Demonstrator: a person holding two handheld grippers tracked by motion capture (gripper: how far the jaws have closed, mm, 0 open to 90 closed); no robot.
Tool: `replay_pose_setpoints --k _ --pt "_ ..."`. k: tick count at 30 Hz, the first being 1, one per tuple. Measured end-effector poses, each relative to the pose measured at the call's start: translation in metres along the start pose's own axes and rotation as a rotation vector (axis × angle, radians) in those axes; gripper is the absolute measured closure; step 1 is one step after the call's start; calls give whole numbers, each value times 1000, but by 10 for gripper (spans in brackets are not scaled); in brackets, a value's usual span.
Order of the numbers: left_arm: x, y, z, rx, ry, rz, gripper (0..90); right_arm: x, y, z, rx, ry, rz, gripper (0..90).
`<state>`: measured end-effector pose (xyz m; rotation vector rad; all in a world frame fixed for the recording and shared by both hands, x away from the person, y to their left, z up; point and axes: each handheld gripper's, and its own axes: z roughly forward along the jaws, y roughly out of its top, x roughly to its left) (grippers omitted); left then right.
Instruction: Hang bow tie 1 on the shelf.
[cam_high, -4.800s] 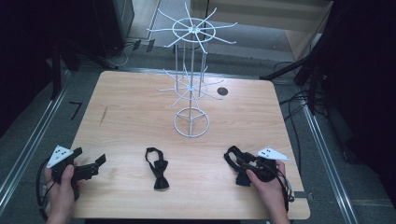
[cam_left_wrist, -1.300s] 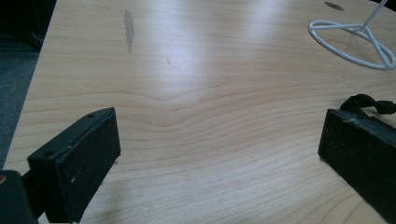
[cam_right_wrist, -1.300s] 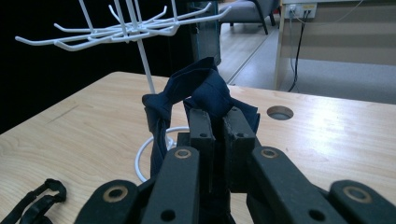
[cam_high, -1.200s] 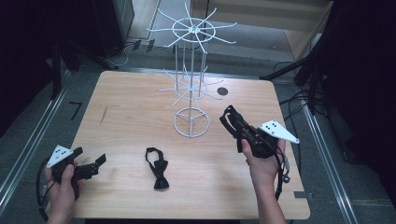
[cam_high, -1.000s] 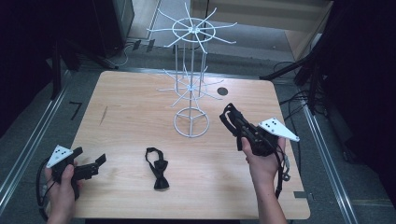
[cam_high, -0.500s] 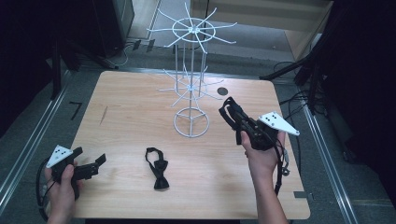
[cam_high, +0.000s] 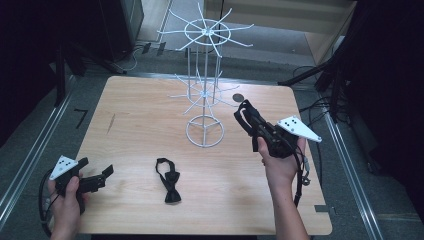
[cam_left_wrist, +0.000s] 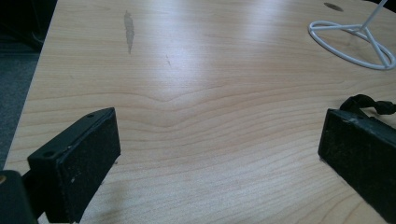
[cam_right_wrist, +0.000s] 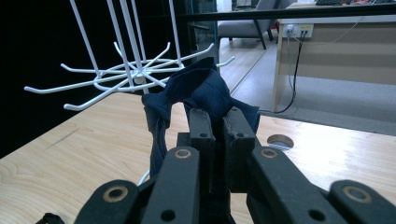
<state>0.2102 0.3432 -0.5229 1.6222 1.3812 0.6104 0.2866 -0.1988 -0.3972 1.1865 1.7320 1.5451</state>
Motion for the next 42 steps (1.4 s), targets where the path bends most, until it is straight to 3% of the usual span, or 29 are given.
replay_pose_setpoints --k 18,42 --pt "0 0 0 0 -1 2 0 3 10 7 -17 11 -6 857" --pt "0 0 0 2 -1 5 0 0 12 19 -17 -8 5 857"
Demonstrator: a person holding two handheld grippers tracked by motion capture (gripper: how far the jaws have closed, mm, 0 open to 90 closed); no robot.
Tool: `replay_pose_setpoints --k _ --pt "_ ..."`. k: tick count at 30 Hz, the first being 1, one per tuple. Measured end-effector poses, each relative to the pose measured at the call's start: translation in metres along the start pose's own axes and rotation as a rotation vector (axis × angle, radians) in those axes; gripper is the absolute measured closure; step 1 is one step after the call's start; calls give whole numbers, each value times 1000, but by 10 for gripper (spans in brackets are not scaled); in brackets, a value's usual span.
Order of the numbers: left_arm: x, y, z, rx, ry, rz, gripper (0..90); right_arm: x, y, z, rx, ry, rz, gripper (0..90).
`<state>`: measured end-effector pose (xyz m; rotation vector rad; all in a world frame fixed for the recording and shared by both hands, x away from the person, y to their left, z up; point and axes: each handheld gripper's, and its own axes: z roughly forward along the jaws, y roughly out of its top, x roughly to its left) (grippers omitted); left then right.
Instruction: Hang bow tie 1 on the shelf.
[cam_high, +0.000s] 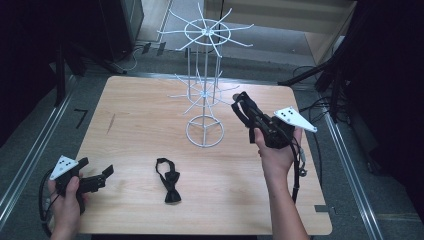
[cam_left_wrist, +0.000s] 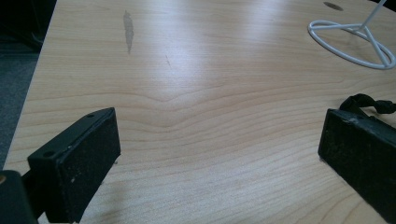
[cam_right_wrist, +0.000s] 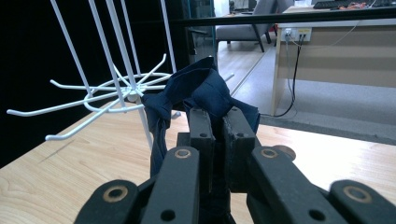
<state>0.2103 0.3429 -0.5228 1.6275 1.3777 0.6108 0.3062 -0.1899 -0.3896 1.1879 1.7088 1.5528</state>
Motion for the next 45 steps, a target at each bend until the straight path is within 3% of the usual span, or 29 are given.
replay_pose_setpoints --k 16,30,45 --pt "0 0 0 -1 1 2 0 4 -4 15 27 -15 8 857" --pt "0 0 0 -1 2 2 0 1 -19 28 67 -32 38 856" --pt "0 0 0 0 1 3 0 18 -31 48 106 -16 28 856"
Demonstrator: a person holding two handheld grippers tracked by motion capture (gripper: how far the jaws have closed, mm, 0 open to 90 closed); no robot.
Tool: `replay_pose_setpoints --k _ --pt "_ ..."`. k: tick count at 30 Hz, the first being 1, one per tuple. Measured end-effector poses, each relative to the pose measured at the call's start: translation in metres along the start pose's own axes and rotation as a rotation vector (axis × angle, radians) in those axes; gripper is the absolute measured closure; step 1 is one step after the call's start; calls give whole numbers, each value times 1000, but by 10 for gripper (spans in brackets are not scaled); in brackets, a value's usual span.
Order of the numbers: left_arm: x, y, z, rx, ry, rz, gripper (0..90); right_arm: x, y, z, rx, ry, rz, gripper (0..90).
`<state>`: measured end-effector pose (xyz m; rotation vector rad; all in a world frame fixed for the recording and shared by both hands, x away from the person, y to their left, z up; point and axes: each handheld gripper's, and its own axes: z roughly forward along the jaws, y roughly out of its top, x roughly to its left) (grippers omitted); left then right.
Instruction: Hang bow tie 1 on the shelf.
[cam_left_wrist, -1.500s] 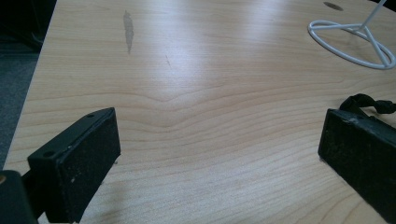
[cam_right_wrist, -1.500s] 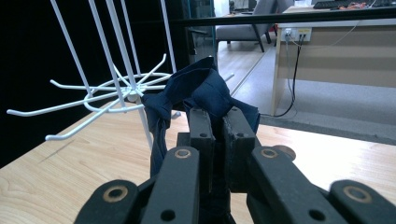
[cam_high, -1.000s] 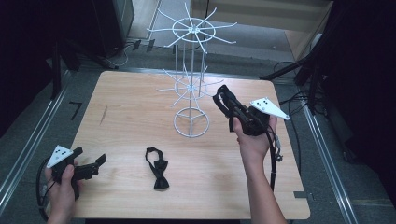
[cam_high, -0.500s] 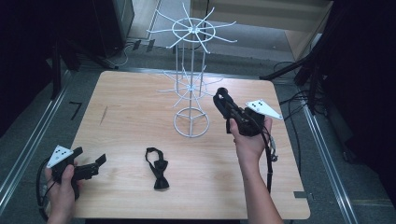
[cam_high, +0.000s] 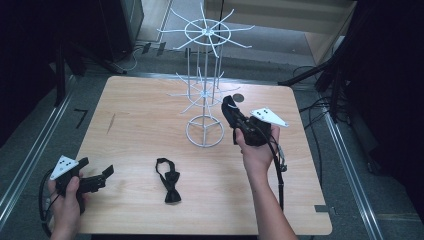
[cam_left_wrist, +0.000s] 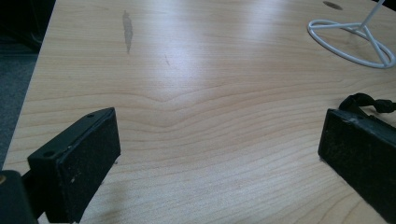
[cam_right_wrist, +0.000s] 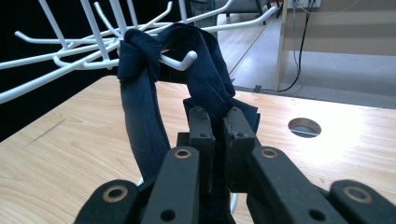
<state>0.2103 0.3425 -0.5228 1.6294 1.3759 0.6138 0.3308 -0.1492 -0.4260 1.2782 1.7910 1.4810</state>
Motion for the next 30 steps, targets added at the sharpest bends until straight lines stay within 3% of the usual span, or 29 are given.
replay_pose_setpoints --k 12,18,20,25,30 --pt "0 0 0 0 -2 1 0 15 -5 17 7 6 29 856" --pt "0 0 0 2 -2 2 0 15 -10 23 13 7 49 847" --pt "0 0 0 0 -2 1 0 13 -12 24 16 15 58 798" --pt "0 0 0 0 -1 2 0 11 -17 24 3 12 65 550" --pt "0 0 0 0 1 5 0 8 -19 19 -5 21 58 468"
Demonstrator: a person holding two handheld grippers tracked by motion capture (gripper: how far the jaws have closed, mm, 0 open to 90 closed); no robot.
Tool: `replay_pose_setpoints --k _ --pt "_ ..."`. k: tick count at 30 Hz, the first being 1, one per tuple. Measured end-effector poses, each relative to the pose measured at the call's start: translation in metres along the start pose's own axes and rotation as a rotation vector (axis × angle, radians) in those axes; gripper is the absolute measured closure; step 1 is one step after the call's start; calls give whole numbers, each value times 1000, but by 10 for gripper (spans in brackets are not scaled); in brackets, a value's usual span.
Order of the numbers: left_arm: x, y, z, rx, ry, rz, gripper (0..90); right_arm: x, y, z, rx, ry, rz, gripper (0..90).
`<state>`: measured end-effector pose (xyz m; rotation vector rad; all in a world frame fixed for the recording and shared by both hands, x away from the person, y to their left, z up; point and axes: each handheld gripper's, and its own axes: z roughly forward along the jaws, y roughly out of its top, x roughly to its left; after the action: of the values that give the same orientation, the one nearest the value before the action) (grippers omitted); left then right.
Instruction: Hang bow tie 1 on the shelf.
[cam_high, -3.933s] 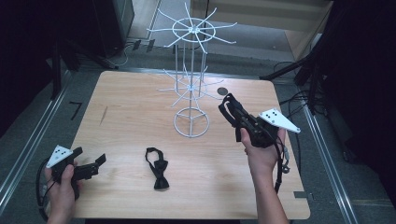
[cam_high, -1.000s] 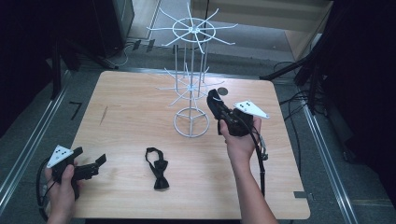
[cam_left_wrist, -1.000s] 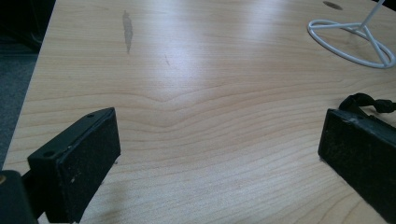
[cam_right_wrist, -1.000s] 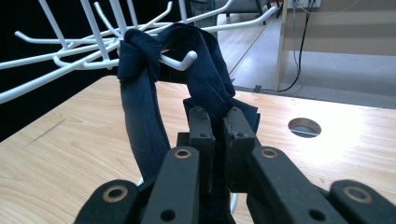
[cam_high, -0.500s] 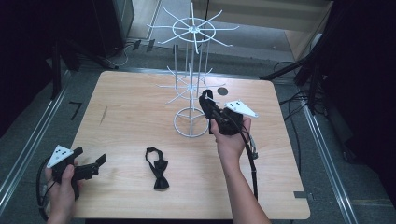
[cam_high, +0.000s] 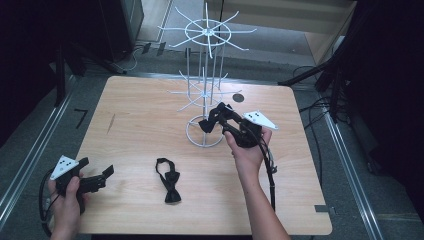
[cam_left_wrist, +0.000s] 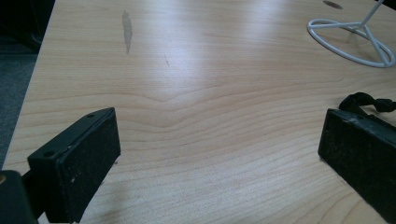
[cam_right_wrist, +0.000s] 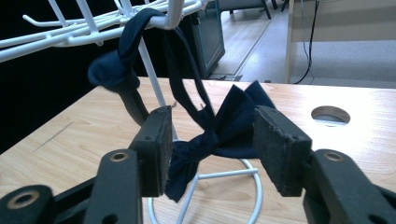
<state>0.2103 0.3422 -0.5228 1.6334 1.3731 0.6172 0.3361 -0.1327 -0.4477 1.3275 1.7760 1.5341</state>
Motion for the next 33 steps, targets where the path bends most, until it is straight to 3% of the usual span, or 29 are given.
replay_pose_setpoints --k 6,16,33 --pt "0 0 0 1 -1 1 0 -3 -6 -6 10 5 -19 414" --pt "0 0 0 0 -1 0 0 0 -21 -24 16 29 -61 424" --pt "1 0 0 4 -2 -9 0 3 -44 -51 44 60 -39 434"
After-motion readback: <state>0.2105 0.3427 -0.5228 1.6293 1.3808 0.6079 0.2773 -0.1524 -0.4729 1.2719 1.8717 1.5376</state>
